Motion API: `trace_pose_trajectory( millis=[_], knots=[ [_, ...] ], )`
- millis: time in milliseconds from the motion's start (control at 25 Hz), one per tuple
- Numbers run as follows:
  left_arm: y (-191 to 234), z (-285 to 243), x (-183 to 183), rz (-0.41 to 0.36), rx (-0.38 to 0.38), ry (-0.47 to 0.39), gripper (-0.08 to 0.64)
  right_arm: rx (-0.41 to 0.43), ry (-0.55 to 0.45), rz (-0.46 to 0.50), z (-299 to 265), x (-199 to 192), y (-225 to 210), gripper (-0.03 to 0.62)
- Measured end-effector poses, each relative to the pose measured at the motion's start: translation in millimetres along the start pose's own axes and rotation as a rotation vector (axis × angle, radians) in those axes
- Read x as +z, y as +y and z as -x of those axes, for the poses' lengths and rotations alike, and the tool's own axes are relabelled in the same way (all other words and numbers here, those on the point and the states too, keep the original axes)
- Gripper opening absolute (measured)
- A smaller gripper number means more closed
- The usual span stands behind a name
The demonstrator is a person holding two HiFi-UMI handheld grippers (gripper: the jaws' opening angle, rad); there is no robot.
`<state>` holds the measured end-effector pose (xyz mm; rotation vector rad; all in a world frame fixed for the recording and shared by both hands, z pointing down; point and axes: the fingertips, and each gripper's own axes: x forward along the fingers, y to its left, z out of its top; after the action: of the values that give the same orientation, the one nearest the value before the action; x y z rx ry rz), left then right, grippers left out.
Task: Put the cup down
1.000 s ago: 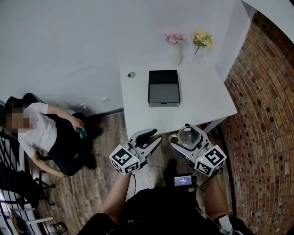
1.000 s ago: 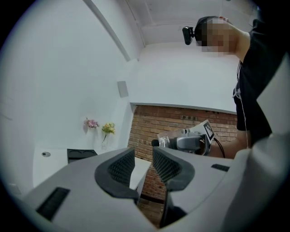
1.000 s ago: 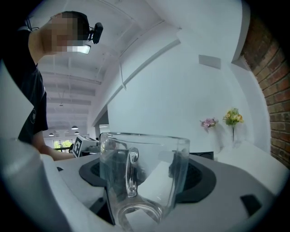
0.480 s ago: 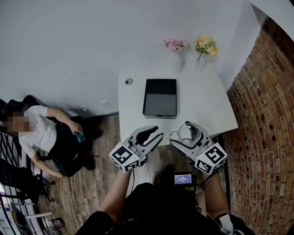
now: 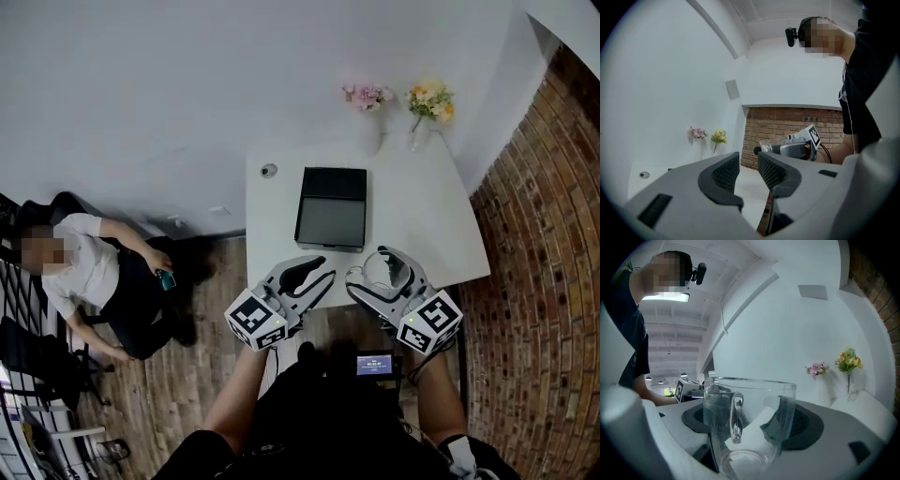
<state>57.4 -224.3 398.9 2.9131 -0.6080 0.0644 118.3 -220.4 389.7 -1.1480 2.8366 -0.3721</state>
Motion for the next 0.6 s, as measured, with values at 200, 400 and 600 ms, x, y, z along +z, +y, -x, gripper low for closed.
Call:
trace_pose_trajectory(
  millis=[200, 400, 600],
  knots=[
    [10.2, 4.7, 3.4, 0.002, -0.02, -0.009, 0.114, -0.016, -0.004, 0.01, -11.1, 4.4, 1.8, 0.42],
    [20.3, 10.7, 11.5, -0.005, -0.038, -0.034, 0.114, -0.036, -0.003, 0.018, -22.1, 6.5, 6.5, 0.42],
    [26.1, 16.2, 10.9, 0.006, -0.051, -0.038, 0.115, -0.044, 0.001, 0.026, -32.4, 8.2, 11.4, 0.42]
  ],
)
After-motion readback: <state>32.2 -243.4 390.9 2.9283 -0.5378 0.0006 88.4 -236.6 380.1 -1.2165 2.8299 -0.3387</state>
